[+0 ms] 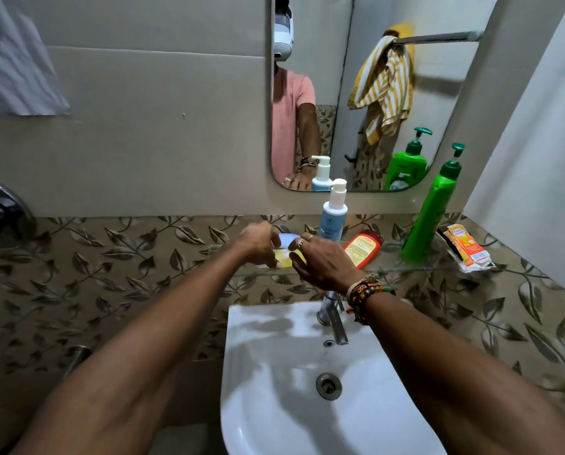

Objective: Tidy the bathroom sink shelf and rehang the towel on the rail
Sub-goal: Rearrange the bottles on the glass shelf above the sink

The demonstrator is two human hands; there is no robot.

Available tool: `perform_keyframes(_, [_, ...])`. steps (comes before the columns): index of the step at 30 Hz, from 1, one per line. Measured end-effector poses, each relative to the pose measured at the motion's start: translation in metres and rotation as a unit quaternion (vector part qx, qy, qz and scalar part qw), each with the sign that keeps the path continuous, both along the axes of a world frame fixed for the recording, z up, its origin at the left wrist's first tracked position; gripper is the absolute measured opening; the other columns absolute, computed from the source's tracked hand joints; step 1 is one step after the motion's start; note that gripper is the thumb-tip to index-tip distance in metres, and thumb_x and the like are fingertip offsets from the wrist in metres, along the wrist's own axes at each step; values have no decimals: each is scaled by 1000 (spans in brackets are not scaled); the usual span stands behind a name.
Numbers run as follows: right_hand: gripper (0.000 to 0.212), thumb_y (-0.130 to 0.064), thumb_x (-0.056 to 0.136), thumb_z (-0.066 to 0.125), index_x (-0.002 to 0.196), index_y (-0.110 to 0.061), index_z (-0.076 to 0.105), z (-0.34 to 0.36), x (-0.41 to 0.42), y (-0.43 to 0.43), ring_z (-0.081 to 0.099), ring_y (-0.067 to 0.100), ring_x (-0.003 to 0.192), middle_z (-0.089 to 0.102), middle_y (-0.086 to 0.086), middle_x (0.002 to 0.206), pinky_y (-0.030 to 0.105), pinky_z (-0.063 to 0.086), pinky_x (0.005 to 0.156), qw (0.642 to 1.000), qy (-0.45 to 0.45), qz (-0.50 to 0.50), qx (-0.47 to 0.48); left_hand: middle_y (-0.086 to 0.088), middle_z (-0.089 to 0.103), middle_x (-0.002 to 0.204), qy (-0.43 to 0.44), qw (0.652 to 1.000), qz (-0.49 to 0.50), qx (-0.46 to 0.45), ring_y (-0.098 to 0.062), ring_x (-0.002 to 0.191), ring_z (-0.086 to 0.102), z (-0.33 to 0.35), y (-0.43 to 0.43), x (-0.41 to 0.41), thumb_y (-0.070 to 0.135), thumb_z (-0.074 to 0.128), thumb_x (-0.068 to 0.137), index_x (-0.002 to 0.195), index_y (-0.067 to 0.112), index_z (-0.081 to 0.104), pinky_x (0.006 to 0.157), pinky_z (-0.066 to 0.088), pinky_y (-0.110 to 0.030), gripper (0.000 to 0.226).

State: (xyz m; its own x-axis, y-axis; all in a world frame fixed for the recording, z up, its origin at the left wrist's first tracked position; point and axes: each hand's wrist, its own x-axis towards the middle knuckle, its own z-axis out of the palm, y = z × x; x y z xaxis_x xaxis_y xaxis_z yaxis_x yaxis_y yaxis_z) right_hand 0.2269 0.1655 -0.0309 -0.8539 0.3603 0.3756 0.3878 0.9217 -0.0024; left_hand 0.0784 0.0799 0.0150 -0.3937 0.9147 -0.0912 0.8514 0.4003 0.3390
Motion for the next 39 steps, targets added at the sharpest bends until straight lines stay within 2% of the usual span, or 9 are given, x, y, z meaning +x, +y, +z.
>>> perform_keyframes(3, [31,-30,101,47,121,-8,56,-5,-7,-4,56,30,105,57,13,118,41,49,80,999,-38,5,-30,-7,61,127,7,1000,-16,-8,-24,115,57,-9,0,-1,25,86,70,126,19,61,93,50,-35,62])
perform_keyframes(7, [32,-32,99,49,119,-8,57,-5,-15,1,52,27,107,58,12,119,39,49,82,998,-46,-9,-42,-9,59,124,38,999,-11,12,-24,115,51,-17,2,-3,26,84,73,126,18,58,83,42,-31,60])
perform_keyframes(14, [47,-39,91,58,129,-12,54,-12,-20,2,48,28,106,57,13,121,39,44,86,998,-40,-25,-51,-8,57,126,29,999,-15,36,-25,118,49,-24,1,-13,26,80,78,121,19,58,90,40,-32,49])
perform_keyframes(18, [46,-37,90,61,129,-13,55,-11,-26,0,50,29,108,59,13,122,37,41,90,997,-26,-31,-70,-7,62,121,-26,998,3,49,-24,109,55,-26,-7,-24,22,81,77,111,21,61,87,44,-31,40])
perform_keyframes(24, [47,-29,89,71,131,-14,60,3,-37,-5,56,27,119,62,11,130,41,46,99,975,45,-37,-216,-7,63,120,-141,985,36,96,-25,108,61,-20,-23,-41,10,78,78,107,17,66,90,54,-42,32])
perform_keyframes(29, [41,-24,85,77,122,-10,65,15,-53,-15,62,25,105,66,11,117,34,52,87,947,88,-16,-309,-13,62,120,-211,970,39,111,-25,109,59,-13,-43,-56,0,66,86,114,8,63,92,52,-38,29])
perform_keyframes(31, [40,-25,89,73,123,-7,62,18,-60,-22,61,27,104,64,14,118,42,53,90,931,103,-10,-350,-15,64,118,-219,968,43,113,-24,105,61,-11,-48,-59,0,67,86,116,7,63,89,53,-35,32])
perform_keyframes(34, [35,-27,90,71,115,-4,63,22,-69,-34,64,31,97,67,16,108,49,54,87,916,139,-4,-377,-4,65,116,-184,976,61,102,-22,101,62,-9,-51,-58,17,83,73,124,14,60,85,53,-35,56])
perform_keyframes(39, [28,-32,87,74,101,-8,72,32,-81,-49,69,25,84,74,9,92,45,58,77,919,163,11,-358,-2,63,110,28,984,85,153,-20,94,56,-12,-55,-54,42,88,59,111,21,62,71,40,-29,62])
